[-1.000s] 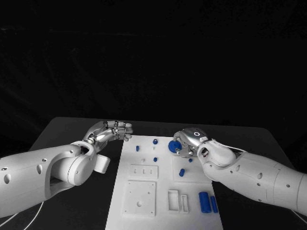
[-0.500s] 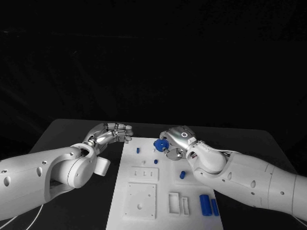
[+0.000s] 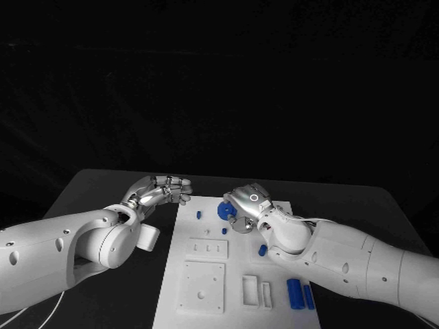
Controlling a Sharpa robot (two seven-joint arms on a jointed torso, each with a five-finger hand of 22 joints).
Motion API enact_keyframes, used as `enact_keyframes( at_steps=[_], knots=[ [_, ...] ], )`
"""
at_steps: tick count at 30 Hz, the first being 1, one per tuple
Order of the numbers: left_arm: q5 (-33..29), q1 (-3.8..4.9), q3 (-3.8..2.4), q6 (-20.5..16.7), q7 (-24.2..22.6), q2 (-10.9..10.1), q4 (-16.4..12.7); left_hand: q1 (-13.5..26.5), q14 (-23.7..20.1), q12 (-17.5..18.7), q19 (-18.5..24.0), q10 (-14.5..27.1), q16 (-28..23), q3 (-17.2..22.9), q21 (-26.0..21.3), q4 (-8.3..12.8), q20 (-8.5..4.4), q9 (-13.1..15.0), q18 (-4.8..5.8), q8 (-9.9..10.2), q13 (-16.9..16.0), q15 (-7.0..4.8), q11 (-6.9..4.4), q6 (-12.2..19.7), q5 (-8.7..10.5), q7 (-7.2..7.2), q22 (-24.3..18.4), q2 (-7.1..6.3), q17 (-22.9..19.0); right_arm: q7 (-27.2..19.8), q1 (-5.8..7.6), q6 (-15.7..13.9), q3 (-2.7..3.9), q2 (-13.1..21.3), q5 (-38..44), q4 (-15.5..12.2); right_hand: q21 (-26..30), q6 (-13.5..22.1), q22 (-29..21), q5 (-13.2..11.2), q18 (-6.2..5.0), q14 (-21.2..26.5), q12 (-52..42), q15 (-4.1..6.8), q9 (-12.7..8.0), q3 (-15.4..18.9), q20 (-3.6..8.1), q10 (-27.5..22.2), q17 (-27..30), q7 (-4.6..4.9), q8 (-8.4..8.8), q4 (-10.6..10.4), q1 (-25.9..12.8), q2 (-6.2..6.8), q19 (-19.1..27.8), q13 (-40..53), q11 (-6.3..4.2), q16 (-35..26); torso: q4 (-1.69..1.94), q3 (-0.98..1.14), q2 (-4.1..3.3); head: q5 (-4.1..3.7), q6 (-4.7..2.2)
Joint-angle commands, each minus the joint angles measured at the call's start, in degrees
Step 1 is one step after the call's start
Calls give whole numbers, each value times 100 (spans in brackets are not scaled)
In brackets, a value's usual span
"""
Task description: Assemble the parts on the task board
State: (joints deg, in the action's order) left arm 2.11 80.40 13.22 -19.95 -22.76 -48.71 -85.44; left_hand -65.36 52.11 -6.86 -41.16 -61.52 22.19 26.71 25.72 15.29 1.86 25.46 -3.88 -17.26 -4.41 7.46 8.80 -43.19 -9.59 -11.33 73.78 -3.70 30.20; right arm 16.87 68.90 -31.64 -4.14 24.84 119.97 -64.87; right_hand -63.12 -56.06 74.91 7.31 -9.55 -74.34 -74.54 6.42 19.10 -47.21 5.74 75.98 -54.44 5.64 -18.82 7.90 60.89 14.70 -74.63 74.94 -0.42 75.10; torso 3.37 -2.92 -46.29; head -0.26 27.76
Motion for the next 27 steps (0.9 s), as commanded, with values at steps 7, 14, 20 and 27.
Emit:
enact_keyframes(
  at_steps=[7,14,20,27],
  knots=[
    [15,4,-4,43,-74,24,-5,68,16,23,29,-14,-34,8,28,31,16,4,-50,15,3,29,41,2,20,-29,8,11,8,54,2,23,-4,-173,171,198,-29,-117,90,-49,-545,-47,-8,4,621,-18,-10,40,-7,40,-48,-46,54,11,-36,469,9,-35,-7,-11,1,12,8],
    [15,4,-5,46,-72,68,21,71,17,24,29,-14,-35,10,29,33,16,4,-50,15,2,28,41,3,20,-30,9,12,11,1,-4,43,-70,-326,90,395,-31,-120,90,-54,-545,-48,-2,5,622,-19,-11,36,-8,39,-48,-49,55,16,-36,466,8,-36,31,-10,-8,24,2],
    [15,4,-5,39,-74,60,19,74,17,25,28,-14,-36,11,29,34,16,4,-50,15,2,28,41,3,20,-30,9,12,12,-55,-5,93,-79,-377,-6,480,-33,-116,91,-69,-545,-49,12,5,621,-16,-13,25,-9,40,-44,-52,52,27,-36,459,8,-39,55,-30,-13,22,13],
    [15,5,-5,44,-76,73,12,77,18,26,28,-15,-37,12,29,36,15,5,-50,15,2,28,41,4,20,-30,10,10,14,-107,-5,159,-101,-461,-97,586,-38,-102,92,-94,-545,-50,36,3,617,-6,-16,5,-10,43,-33,-56,48,37,-35,446,11,-45,36,-24,-16,34,12]
  ],
)
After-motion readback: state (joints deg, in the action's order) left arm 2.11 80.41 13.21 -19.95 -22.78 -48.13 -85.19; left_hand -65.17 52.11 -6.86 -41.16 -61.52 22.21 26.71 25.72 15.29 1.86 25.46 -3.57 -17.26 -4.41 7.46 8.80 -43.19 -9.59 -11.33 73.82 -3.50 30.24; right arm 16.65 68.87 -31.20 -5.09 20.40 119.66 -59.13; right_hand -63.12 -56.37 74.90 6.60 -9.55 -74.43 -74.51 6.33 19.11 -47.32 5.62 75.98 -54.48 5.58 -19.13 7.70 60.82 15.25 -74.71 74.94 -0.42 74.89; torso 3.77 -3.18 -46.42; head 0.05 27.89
